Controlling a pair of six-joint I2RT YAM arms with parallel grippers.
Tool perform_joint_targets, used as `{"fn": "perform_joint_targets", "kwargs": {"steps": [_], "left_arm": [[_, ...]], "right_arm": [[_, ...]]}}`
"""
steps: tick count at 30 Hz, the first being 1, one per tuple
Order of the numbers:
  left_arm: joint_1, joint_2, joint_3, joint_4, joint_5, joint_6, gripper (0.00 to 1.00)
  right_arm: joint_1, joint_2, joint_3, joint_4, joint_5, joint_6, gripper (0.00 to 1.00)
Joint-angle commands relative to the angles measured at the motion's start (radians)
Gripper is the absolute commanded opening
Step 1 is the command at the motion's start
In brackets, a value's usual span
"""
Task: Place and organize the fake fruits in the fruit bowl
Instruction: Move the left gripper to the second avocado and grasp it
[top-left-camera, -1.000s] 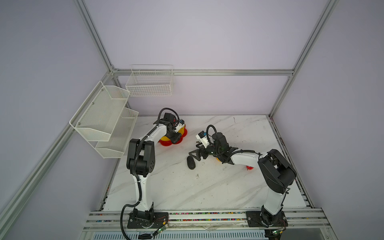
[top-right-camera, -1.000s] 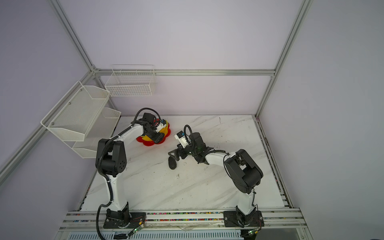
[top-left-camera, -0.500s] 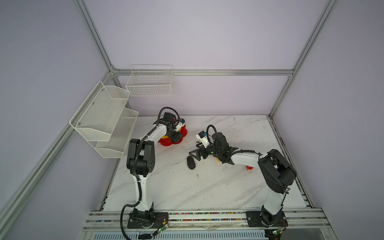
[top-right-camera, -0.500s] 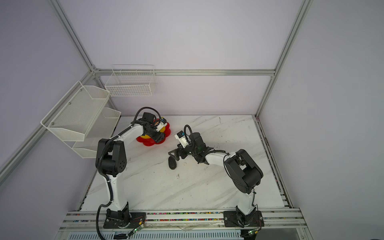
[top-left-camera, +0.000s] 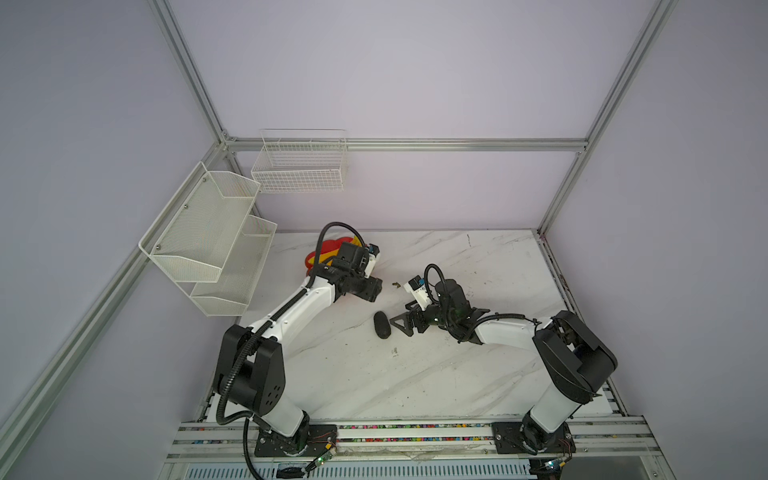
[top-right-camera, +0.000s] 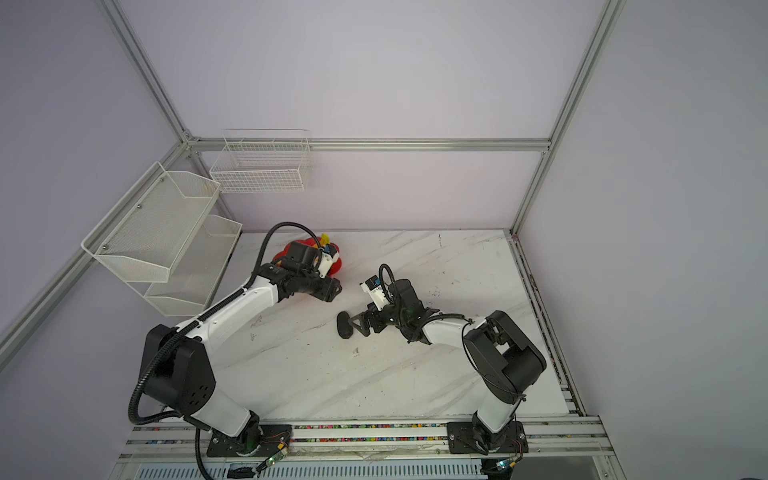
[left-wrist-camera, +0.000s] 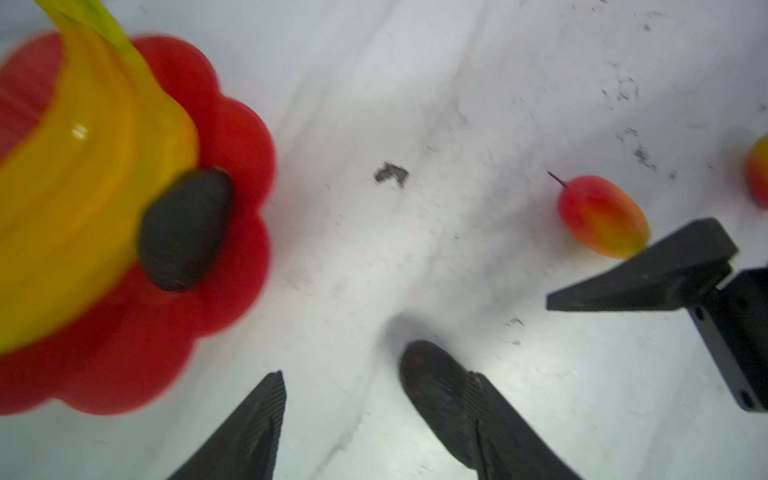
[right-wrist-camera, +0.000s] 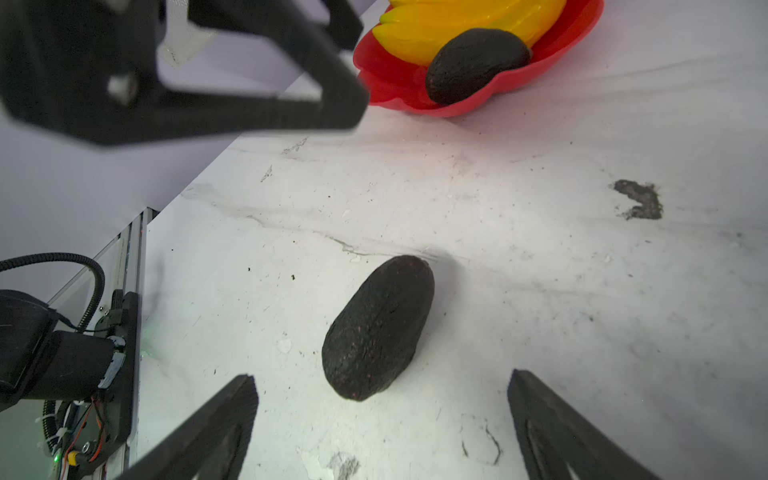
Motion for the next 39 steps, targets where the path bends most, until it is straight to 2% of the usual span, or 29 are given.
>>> {"fn": "perform_joint_targets", "kwargs": {"steps": [1, 4, 13, 17, 20, 31, 35, 39], "left_arm": [[-0.087, -0.023, -0.105, 0.019, -0.043, -0.271, 0.70], [-0.127, -0.003, -0.132, 0.054, -0.060, -0.323, 0.70], [-0.136, 0.057, -0.138, 0.084, -0.105, -0.384, 0.67], [-0.136, 0.081, -0.139, 0.084, -0.090, -0.394, 0.64], [-0.137, 0.089, -0.146, 0.081, -0.119, -0.404, 0.63], [-0.136, 0.134, -0.158, 0.080, -0.110, -0.435, 0.62], [-0.136, 0.137, -0.159, 0.084, -0.101, -0.429, 0.50], [-0.135, 0.150, -0.154, 0.098, -0.037, -0.414, 0.38]], "right_arm": [[0.000, -0.060, -0.031, -0.027, 0.002, -0.013, 0.97], [-0.002, -0.091, -0.052, -0.051, 0.008, -0.024, 0.97], [-0.008, -0.218, -0.158, -0.075, 0.054, -0.006, 0.97], [-0.008, -0.227, -0.167, -0.070, 0.056, -0.010, 0.97], [-0.009, -0.223, -0.162, -0.067, 0.058, -0.013, 0.97], [-0.028, -0.196, -0.142, -0.070, 0.051, -0.024, 0.97], [-0.040, -0.189, -0.143, -0.064, 0.032, -0.021, 0.97], [-0.068, -0.163, -0.135, -0.057, 0.001, -0.015, 0.97]]}}
